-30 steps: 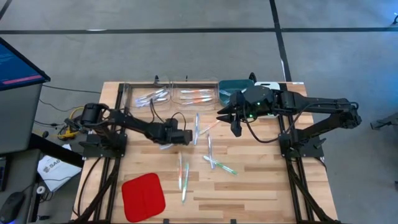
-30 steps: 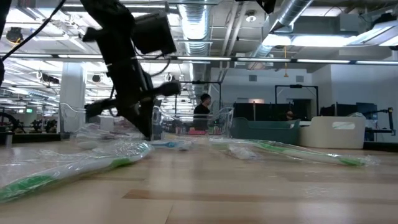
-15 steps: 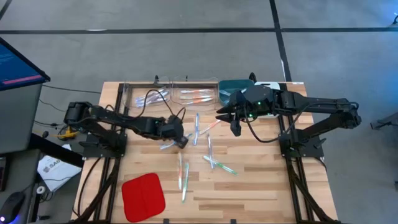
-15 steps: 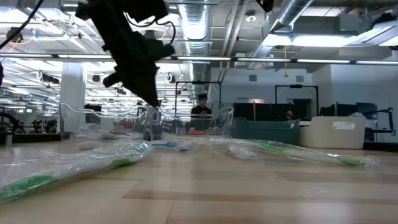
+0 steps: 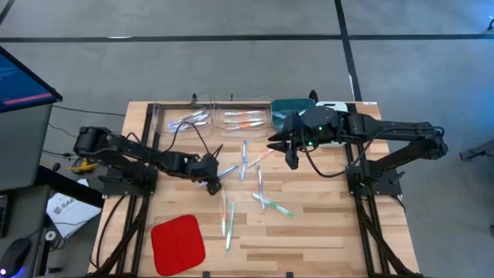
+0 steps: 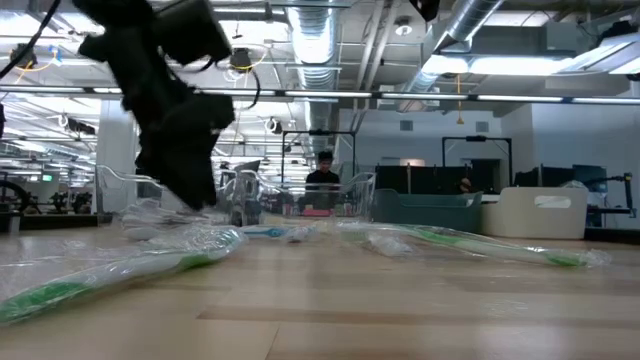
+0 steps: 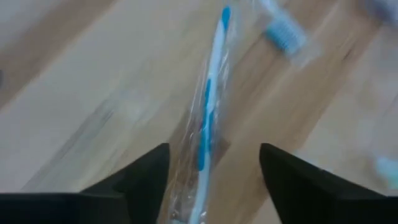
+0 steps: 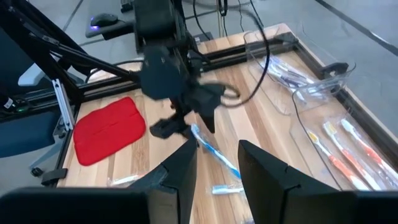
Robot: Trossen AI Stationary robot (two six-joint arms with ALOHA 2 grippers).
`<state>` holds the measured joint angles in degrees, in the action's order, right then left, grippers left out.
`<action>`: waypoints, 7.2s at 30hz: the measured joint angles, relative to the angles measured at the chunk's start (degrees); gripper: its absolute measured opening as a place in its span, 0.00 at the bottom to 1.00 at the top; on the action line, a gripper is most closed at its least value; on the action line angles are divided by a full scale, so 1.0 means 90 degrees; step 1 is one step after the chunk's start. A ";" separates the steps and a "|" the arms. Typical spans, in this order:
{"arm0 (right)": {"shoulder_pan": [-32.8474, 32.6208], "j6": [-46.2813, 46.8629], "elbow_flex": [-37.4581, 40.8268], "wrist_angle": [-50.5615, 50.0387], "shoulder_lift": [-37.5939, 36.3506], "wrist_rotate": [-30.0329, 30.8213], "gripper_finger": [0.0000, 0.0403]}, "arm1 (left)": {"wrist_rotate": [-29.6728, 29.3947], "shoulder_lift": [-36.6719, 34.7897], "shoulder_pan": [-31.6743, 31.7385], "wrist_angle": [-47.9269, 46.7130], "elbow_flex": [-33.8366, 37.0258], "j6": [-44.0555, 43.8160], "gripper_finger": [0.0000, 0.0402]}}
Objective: Pick & Place Toothbrushes
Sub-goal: Put the blue toothbrush into the blue bin
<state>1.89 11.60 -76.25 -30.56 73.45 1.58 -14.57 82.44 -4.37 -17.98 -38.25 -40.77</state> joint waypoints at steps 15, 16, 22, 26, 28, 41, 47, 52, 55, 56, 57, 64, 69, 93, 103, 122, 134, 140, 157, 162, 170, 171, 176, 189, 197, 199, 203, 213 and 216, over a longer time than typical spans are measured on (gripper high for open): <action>0.0000 -0.0017 -0.0002 0.0005 0.0000 0.0000 0.28 | -0.0019 0.0050 0.0042 0.0524 0.0661 0.0911 0.73; 0.0000 -0.0017 -0.0002 -0.0007 0.0000 0.0000 0.28 | -0.0019 0.0050 0.0042 0.0578 0.0689 0.0913 0.73; 0.0000 -0.0017 -0.0002 -0.0006 0.0000 -0.0001 0.28 | -0.0026 0.0050 0.0042 0.1126 0.0694 0.1207 0.69; 0.0000 -0.0015 -0.0003 0.0034 0.0018 -0.0001 0.28 | -0.0018 0.0383 0.0075 0.1230 0.0691 0.1294 0.66; 0.0000 -0.0014 -0.0010 0.0039 0.0058 0.0000 0.28 | -0.0049 0.0623 0.0072 0.1318 0.0668 0.1287 0.65; 0.0000 -0.0002 -0.0007 -0.0066 0.0102 0.0001 0.28 | 0.0071 0.0944 0.0084 0.1234 0.0480 0.1122 0.33; 0.0005 -0.0642 -0.0007 -0.0224 0.0102 -0.0001 0.28 | 0.0551 0.0622 0.0081 0.1102 0.0426 0.0973 0.04; 0.0012 -0.1001 -0.0007 -0.0342 0.0102 0.0001 0.28 | 0.0838 -0.0055 0.0059 0.0520 0.0290 0.0976 0.02; 0.0012 -0.1132 -0.0007 -0.0391 0.0102 -0.0001 0.28 | 0.0838 -0.0375 0.0012 -0.0104 0.0230 0.0982 0.02; 0.0012 -0.1163 -0.0007 -0.0390 0.0102 -0.0001 0.28 | 0.0883 -0.0464 -0.0013 -0.0208 0.0199 0.0984 0.02; 0.0012 -0.1175 -0.0007 -0.0379 0.0099 -0.0001 0.28 | 0.0962 -0.0555 -0.0021 -0.0231 0.0162 0.1020 0.02; 0.0048 -0.1378 -0.0007 -0.0565 0.0101 -0.0627 0.28 | 0.1387 -0.0751 -0.0013 -0.0199 -0.0457 0.1749 0.02; 0.0098 -0.1623 0.0015 -0.1049 0.0330 -0.1189 0.28 | 0.1900 -0.0442 0.0056 -0.0258 -0.1302 0.2377 0.02; -0.1560 -0.0186 -0.0013 -0.1703 0.1458 0.1171 0.62 | 0.2844 0.1320 0.0601 -0.2015 -0.4126 0.3466 0.01; -0.1418 -0.0383 -0.0483 -0.1886 0.1887 0.1213 0.72 | 0.2906 0.1320 0.0871 -0.1967 -0.4125 0.3815 0.01; -0.0828 -0.1174 -0.0500 -0.1447 0.2560 0.1008 0.72 | 0.3125 0.1313 0.1364 -0.1718 -0.4121 0.3844 0.01; -0.0758 -0.1173 -0.0500 -0.1221 0.2590 0.0996 0.72 | 0.3265 0.1407 0.1311 -0.1852 -0.4119 0.4004 0.01; -0.0692 -0.1171 -0.0500 -0.1193 0.2593 0.0989 0.72 | 0.3222 0.1447 0.1310 -0.1825 -0.4098 0.4004 0.01; -0.0566 -0.1138 -0.0500 -0.1200 0.2596 0.0980 0.49 | 0.3189 0.1447 0.1310 -0.1720 -0.4098 0.4005 0.01; -0.0544 -0.1186 -0.0500 -0.1176 0.2596 0.0979 0.37 | 0.3192 0.1447 0.1315 -0.1699 -0.4098 0.4018 0.01; -0.0523 -0.1187 -0.0500 -0.1189 0.2596 0.0977 0.26 | 0.3195 0.1447 0.1317 -0.1667 -0.4098 0.4053 0.01; -0.0522 -0.1185 -0.0488 -0.1158 0.2596 0.0977 0.26 | 0.3205 0.1447 0.1317 -0.1659 -0.4098 0.4053 0.01; -0.0525 -0.1183 -0.0461 -0.1171 0.2598 0.0977 0.28 | 0.3243 0.1447 0.1317 -0.1643 -0.4101 0.4127 0.01; -0.0525 -0.1184 -0.0459 -0.1171 0.2598 0.0977 0.36 | 0.3283 0.1444 0.1354 -0.1450 -0.4103 0.4151 0.01; -0.0529 -0.1169 -0.0457 -0.1174 0.2598 0.0974 0.19 | 0.3318 0.1444 0.1354 -0.1427 -0.4103 0.4150 0.01; -0.0529 -0.1170 -0.0457 -0.1176 0.2598 0.0956 0.12 | 0.3312 0.1444 0.1354 -0.1427 -0.4103 0.4152 0.01; -0.0529 -0.1147 -0.0454 -0.1196 0.2598 0.0925 0.05 | 0.3235 0.1442 0.1354 -0.1415 -0.4103 0.4189 0.02; -0.0483 -0.0825 -0.0453 -0.1272 0.2598 0.0989 0.05 | 0.3000 0.1289 0.1352 -0.1326 -0.4105 0.4115 0.24; -0.0481 -0.0708 -0.0449 -0.1276 0.2598 0.0960 0.05 | 0.2945 0.1064 0.1354 -0.1168 -0.4110 0.4126 0.32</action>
<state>-2.44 5.23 -80.29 -42.04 96.84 10.21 11.94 92.02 7.82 -28.49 -75.24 -3.64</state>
